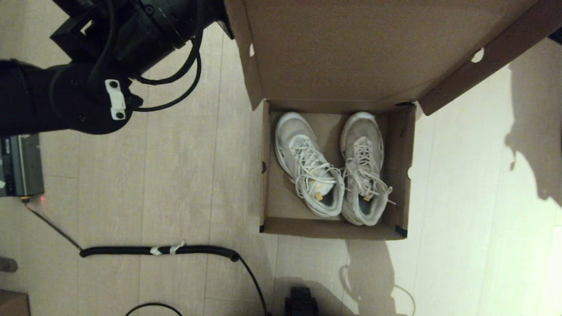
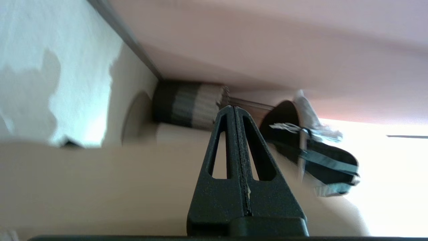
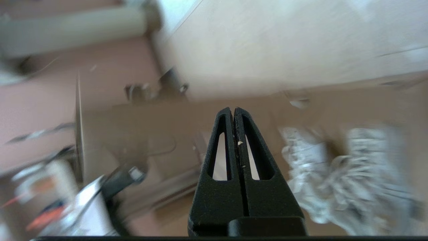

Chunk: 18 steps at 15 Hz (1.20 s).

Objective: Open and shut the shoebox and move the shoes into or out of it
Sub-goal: Close the shoe box

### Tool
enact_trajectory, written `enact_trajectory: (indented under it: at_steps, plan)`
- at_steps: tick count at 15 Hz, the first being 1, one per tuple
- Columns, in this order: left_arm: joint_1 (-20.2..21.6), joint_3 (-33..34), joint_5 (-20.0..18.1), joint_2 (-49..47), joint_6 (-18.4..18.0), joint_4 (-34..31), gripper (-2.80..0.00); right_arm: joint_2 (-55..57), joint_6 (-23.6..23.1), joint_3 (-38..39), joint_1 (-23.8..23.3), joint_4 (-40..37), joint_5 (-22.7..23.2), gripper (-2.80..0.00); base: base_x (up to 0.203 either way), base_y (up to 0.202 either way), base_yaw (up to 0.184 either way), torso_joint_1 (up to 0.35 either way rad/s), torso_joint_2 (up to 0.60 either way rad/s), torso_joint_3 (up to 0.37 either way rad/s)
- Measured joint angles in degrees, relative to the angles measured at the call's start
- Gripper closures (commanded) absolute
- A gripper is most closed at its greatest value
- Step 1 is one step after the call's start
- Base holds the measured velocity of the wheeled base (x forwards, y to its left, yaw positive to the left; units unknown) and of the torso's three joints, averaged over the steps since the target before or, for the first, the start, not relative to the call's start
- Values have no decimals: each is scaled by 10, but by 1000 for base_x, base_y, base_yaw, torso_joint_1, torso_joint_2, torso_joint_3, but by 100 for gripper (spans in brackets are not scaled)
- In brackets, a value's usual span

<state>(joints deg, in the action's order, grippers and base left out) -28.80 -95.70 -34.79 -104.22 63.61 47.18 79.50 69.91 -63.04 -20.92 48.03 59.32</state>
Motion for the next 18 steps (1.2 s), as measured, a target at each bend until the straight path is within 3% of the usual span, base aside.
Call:
enact_trajectory:
  at_steps: [8, 14, 16, 18]
  plan:
    - [-76, 341, -29, 223, -2, 5, 0, -77, -1, 50, -133, 3, -3, 0, 0, 0, 0, 0, 0, 0]
    - [-83, 583, -56, 422, -2, -48, 0, -116, -16, 115, -147, 0, -9, 0, 0, 0, 0, 0, 0, 0]
    - [-54, 626, -59, 466, -5, -57, 0, -115, -60, 173, -146, 0, -24, 0, 0, 0, 0, 0, 0, 0]
    - [-27, 641, -59, 486, -35, -60, 0, -105, -154, 253, -126, 0, -72, 0, 0, 0, 0, 0, 0, 0]
